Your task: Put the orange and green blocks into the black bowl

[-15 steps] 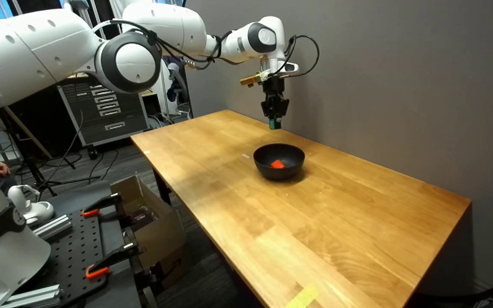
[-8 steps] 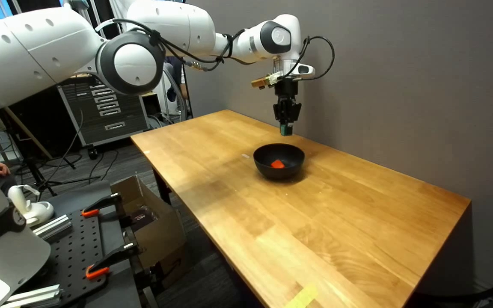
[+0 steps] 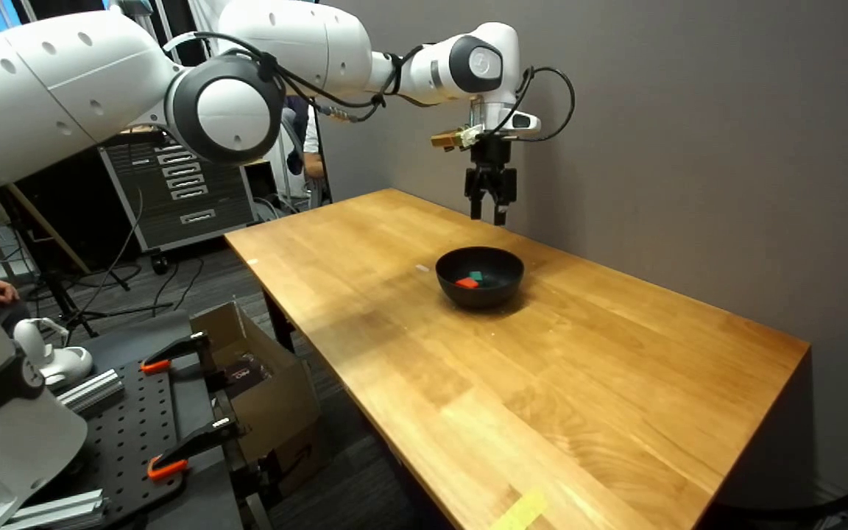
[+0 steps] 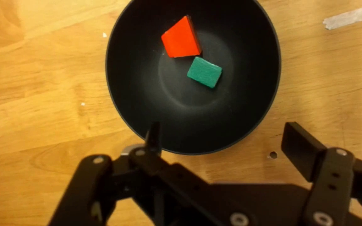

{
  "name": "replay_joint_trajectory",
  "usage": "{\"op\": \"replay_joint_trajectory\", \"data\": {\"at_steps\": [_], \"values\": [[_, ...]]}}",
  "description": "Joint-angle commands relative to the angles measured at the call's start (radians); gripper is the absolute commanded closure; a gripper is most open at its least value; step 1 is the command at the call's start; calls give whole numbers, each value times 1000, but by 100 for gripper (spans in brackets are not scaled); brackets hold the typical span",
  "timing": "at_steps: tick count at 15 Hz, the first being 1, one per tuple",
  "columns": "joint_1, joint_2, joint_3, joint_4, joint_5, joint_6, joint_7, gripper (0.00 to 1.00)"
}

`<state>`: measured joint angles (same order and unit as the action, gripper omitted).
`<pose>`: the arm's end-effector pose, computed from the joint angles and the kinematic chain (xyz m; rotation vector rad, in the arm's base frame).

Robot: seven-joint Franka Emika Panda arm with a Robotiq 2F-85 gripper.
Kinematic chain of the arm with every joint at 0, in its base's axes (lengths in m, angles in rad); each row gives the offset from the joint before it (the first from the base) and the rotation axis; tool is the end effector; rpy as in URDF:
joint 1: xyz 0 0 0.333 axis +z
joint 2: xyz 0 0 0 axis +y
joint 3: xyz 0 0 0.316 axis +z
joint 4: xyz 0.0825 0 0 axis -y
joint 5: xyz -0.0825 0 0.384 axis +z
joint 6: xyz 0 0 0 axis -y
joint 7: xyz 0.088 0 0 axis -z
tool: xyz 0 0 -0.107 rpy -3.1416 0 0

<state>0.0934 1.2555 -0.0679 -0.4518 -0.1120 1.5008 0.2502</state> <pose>0.7812 0.0393 0.2615 2.9114 -0.2640 -0.2570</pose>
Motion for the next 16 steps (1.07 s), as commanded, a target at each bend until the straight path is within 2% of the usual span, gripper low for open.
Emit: {"op": "replay_joint_trajectory", "data": {"at_steps": [1,10,16], "values": [[3,-39,24,-1,31,-6,-40,0],[32,-97,50,6,38,11,-94,0],[42,-96,38,-4,28,10,-70,0]]}}
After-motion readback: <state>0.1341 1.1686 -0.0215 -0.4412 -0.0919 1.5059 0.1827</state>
